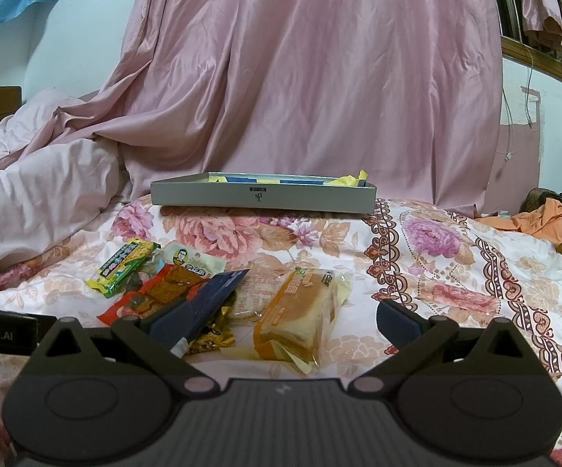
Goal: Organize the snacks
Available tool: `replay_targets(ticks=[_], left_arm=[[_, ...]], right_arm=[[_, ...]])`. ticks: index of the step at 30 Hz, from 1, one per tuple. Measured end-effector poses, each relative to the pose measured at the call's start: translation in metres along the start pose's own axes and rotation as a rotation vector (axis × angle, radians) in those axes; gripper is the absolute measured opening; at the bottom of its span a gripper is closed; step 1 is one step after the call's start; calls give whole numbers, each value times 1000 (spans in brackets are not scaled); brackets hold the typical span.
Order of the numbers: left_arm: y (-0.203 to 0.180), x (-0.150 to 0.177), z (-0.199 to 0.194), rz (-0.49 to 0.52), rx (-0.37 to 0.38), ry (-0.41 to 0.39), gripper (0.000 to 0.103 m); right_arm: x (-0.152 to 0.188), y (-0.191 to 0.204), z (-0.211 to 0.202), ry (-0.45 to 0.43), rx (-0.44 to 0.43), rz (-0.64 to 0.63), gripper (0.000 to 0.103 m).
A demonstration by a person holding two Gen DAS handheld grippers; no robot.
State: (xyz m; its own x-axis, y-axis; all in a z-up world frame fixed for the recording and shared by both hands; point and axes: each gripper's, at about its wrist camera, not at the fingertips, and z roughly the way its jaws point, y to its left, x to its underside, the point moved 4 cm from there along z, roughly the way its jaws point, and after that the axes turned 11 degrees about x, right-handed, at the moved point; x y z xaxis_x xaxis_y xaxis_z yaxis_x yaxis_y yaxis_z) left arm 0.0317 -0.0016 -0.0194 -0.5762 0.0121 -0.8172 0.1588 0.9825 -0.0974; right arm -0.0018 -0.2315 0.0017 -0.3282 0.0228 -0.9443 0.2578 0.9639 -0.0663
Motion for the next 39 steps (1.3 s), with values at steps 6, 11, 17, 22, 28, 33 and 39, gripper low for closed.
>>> replay_targets(ticks=[6, 11, 17, 22, 28, 33, 39], left_arm=[[0, 0, 0, 0, 0, -1, 102], [0, 0, 0, 0, 0, 0, 102], [0, 0, 0, 0, 1, 0, 102], [0, 0, 0, 0, 1, -1, 102], [0, 1, 0, 1, 1, 0, 102], [0, -2, 1, 2, -1, 5, 102], [-12, -13, 20, 23, 37, 18, 102]], right_arm=[[0, 0, 0, -1, 1, 0, 103], [0, 0, 0, -1, 0, 0, 103], [0, 0, -1, 0, 1, 0, 103], [2, -2, 1, 9, 4, -1, 103], [3, -1, 2, 21, 8, -5, 103], [0, -2, 10, 84, 8, -3, 103], [-1, -10, 40, 253, -83, 36, 103]])
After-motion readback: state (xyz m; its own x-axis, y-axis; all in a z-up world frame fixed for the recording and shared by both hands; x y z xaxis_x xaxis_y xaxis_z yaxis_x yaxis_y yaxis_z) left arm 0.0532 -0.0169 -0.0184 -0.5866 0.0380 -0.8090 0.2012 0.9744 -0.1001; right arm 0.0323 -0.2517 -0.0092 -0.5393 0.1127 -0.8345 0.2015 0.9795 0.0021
